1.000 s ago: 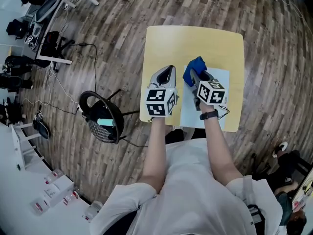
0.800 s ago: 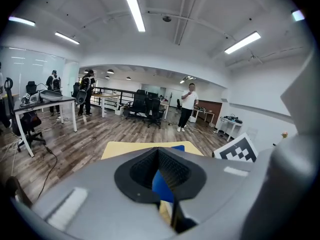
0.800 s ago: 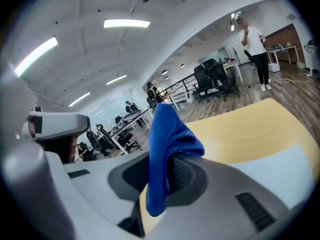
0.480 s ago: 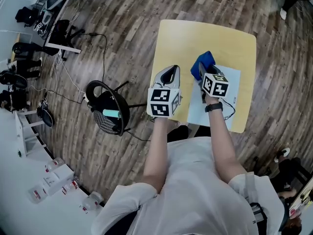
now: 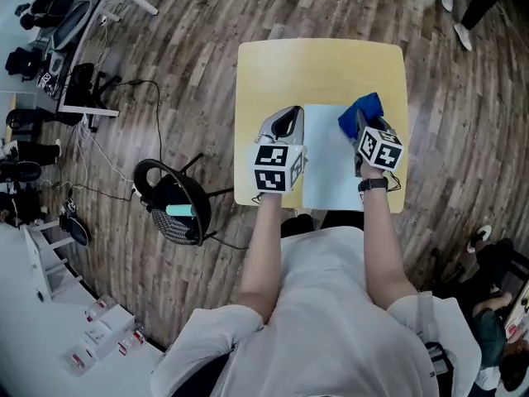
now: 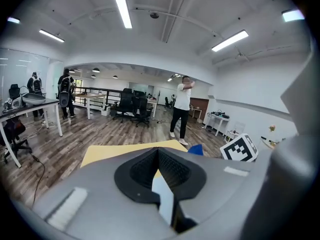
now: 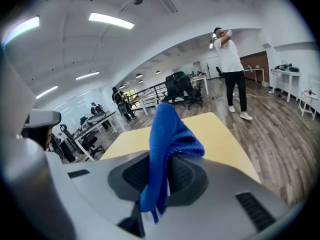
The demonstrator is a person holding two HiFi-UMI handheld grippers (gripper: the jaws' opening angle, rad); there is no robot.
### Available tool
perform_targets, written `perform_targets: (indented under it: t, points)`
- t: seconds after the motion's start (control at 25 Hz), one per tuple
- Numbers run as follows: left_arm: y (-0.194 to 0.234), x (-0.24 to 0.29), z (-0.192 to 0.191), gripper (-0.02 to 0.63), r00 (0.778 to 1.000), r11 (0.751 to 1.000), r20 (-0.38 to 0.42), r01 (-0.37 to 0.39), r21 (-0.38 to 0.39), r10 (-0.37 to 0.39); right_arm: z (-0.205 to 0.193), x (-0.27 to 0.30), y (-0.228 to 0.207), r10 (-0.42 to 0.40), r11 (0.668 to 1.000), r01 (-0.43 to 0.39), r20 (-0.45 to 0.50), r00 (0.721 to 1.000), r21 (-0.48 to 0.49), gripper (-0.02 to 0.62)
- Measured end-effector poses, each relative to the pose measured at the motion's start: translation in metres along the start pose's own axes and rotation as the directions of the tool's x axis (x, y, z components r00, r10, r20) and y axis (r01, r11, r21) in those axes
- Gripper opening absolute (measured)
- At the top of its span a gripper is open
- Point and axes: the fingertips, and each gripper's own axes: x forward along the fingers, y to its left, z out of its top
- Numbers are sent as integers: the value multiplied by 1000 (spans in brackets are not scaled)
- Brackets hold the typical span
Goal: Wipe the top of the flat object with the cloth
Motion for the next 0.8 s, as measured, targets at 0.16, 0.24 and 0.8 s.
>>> perform_targets:
  t: [0.16, 0.24, 0.8]
  points:
    - [-15, 13, 4, 5, 999, 999, -8, 37, 14, -37, 7, -17, -45, -82, 996, 81, 23, 996, 28, 67]
    - [-19, 18, 5, 5, 999, 999, -9, 46, 19, -46, 10, -24, -65, -118, 992, 117, 29, 993, 43, 67]
    - [22, 2, 13, 5, 999, 999, 37, -38, -39, 39, 27, -28, -1, 49, 997, -52, 59, 997, 64, 67]
